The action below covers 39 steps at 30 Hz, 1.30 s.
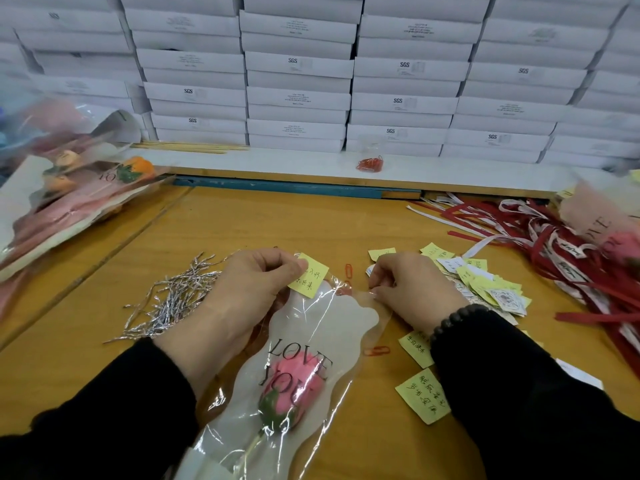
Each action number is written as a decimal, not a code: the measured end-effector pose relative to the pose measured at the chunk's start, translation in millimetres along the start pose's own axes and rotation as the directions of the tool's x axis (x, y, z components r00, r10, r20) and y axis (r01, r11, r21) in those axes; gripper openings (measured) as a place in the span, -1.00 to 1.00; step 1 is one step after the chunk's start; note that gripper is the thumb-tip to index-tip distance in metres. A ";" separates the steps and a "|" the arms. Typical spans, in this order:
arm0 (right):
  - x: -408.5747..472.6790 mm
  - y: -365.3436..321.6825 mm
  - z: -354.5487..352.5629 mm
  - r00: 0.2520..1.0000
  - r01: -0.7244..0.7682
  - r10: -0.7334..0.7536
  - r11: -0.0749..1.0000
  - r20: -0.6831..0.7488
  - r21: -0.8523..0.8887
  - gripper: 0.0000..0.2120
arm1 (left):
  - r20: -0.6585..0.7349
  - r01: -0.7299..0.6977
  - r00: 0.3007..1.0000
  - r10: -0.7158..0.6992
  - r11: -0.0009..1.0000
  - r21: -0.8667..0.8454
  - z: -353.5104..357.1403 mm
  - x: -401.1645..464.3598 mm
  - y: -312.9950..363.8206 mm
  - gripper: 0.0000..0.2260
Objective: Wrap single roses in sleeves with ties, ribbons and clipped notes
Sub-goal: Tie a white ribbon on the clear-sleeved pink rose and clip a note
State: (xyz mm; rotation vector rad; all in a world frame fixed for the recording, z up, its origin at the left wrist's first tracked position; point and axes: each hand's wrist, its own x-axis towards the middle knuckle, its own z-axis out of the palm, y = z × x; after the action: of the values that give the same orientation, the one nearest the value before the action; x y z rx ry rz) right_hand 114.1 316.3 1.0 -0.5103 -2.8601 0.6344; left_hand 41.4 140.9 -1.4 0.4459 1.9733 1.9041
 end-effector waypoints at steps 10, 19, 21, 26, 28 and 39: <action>-1.5 -4.4 -1.3 0.997 0.066 -0.061 0.991 0.045 -0.118 -0.86 | 0.013 -0.008 1.000 0.008 1.000 0.016 0.7 -2.6 0.6 -0.83; -1.0 -3.7 -10.2 0.988 0.049 0.022 0.889 -0.151 0.455 -0.86 | 0.025 -0.006 1.000 0.005 0.999 0.032 -0.5 -0.7 -0.1 -0.83; -2.6 -6.5 -12.7 0.989 0.058 0.051 0.724 -0.137 0.688 -0.86 | 0.028 -0.009 1.000 0.008 1.000 0.021 0.0 -1.0 0.0 -0.84; -4.8 -16.9 -9.4 0.998 0.000 0.055 0.386 -0.023 0.923 -0.90 | 0.031 -0.011 0.999 0.010 1.000 0.009 0.9 -1.1 0.5 -0.84; -5.1 -19.6 -8.1 0.999 -0.003 0.036 0.372 -0.011 0.928 -0.89 | 0.035 -0.014 0.999 0.014 1.000 0.012 1.1 -1.3 0.7 -0.83; -7.2 -30.8 -2.2 0.977 0.186 -0.054 0.673 -0.204 0.716 -0.90 | 0.091 -0.062 0.994 0.058 0.997 0.036 5.1 -3.1 1.2 -0.84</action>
State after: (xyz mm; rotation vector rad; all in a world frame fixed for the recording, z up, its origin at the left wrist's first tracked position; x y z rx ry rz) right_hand 112.2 288.3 15.8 -0.2105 -2.1711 1.5234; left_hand 46.6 144.0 -0.3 0.5978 1.9620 1.8497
